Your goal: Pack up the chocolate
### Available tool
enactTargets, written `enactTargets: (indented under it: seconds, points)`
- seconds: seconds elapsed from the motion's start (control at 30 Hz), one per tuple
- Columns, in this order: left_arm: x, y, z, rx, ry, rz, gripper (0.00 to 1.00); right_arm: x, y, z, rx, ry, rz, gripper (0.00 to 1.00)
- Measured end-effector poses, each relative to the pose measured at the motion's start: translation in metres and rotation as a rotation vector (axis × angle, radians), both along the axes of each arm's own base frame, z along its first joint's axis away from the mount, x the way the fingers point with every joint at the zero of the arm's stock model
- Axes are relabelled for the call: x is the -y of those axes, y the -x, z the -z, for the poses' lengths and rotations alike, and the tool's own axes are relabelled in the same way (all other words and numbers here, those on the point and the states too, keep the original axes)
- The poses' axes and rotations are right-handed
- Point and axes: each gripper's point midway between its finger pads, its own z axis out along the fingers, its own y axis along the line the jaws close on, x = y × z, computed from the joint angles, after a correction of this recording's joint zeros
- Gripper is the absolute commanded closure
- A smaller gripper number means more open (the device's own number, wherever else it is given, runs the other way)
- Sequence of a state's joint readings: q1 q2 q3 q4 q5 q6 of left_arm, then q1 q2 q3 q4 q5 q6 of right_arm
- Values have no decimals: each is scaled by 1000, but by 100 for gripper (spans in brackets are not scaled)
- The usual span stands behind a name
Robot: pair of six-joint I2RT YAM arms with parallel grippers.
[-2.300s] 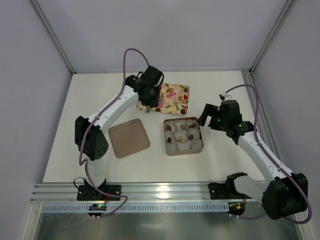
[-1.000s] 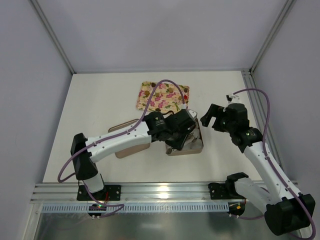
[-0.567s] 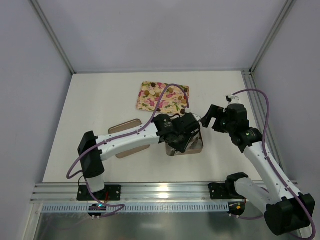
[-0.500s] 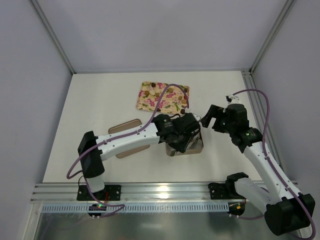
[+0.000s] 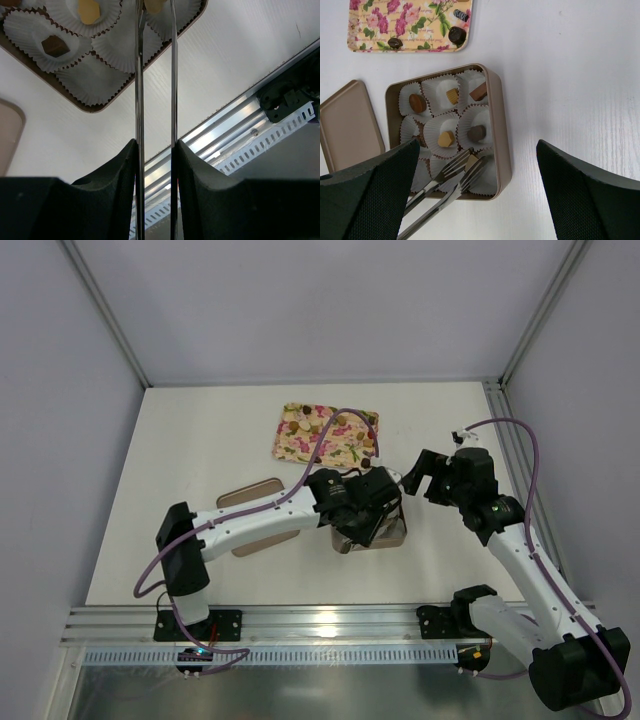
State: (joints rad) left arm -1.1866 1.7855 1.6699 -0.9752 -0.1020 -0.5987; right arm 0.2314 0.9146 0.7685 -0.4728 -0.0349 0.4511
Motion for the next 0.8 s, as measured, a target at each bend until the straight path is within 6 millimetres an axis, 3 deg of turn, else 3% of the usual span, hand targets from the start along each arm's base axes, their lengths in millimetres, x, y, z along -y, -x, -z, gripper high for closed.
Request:
enactTargets:
  seconds: [0.8]
  points:
    - [5,-1,-2,18,-5,1,61,1,0,0,1,3,4,2]
